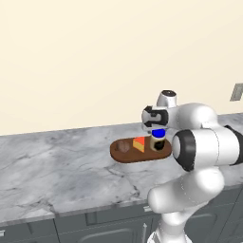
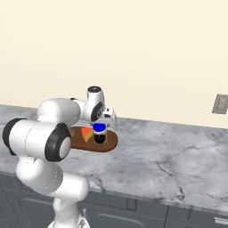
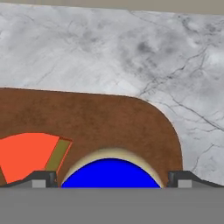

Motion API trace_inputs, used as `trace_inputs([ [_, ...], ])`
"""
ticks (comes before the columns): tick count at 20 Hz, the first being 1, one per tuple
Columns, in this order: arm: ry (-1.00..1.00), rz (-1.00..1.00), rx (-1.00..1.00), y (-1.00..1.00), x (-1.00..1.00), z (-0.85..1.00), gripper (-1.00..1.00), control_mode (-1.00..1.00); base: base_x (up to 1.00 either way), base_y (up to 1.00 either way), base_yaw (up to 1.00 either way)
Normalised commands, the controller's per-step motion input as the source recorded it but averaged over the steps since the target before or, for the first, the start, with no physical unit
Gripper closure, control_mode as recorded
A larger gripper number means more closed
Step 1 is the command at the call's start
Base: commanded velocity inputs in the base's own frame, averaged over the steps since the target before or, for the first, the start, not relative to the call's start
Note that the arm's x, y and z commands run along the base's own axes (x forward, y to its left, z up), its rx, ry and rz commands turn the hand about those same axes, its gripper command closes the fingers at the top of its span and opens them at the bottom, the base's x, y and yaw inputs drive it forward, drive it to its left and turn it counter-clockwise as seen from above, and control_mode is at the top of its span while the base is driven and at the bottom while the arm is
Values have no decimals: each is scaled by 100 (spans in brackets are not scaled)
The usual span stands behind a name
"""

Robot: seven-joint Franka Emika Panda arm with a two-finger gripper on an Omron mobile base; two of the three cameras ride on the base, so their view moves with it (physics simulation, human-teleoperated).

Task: Retrieve the reheated potato from the microwave, then place the potato, cheese, and condiment on the cutting board.

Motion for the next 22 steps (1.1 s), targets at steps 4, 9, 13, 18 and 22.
trace_inputs([
  [4, -7, 4, 5, 5, 22, -25, -100, -100, 0, 0, 0],
  [9, -1, 0, 3, 0, 17, 2, -100, -100, 0, 0, 0],
  [13, 0, 0, 2, 0, 13, 31, -100, -100, 0, 0, 0],
  [18, 0, 0, 0, 3, -7, 44, -100, -100, 0, 0, 0],
  [22, 0, 7, -2, 0, -43, 24, -100, -100, 0, 0, 0],
])
